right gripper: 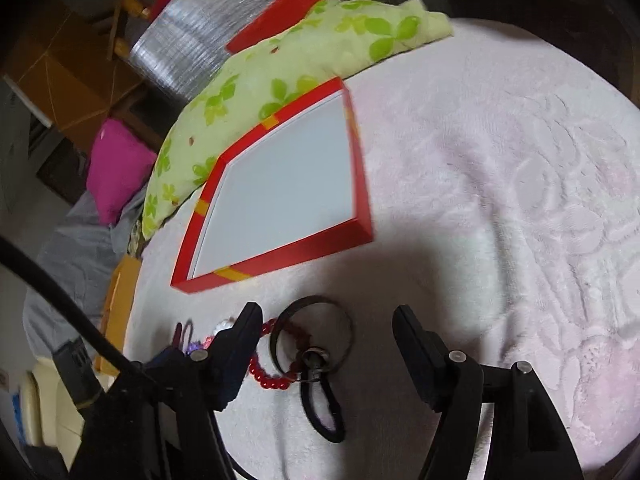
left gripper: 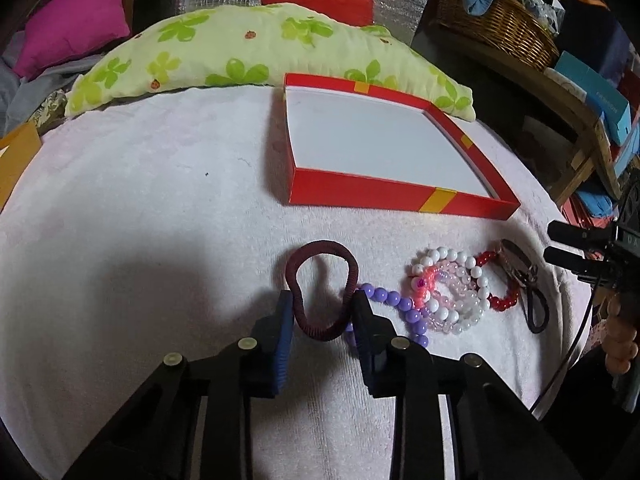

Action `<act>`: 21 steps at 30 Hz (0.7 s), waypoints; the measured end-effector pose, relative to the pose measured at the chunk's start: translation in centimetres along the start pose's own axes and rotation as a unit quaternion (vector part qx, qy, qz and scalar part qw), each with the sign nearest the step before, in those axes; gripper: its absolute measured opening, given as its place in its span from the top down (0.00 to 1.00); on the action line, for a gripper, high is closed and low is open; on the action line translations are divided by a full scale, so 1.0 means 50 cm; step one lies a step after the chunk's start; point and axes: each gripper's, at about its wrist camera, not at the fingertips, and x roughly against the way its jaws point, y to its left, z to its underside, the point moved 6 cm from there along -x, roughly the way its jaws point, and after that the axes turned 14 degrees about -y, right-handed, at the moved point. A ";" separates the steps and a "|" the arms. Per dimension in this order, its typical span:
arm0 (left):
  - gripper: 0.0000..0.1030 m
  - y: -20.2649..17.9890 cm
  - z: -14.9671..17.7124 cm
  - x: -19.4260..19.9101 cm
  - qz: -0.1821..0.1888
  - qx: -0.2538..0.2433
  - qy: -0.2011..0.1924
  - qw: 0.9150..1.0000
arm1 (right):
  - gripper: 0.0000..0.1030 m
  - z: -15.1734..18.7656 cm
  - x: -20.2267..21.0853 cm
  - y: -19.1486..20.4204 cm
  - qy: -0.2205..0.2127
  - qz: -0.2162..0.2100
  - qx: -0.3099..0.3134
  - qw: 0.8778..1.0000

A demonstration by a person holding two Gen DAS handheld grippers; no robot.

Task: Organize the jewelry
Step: 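Grasp the maroon bangle with the left tool while the right tool grasps the silver bangle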

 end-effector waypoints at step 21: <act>0.72 0.013 -0.013 0.033 0.000 0.011 -0.032 0.999 | 0.38 0.027 -0.024 0.075 -0.016 0.053 0.135 0.989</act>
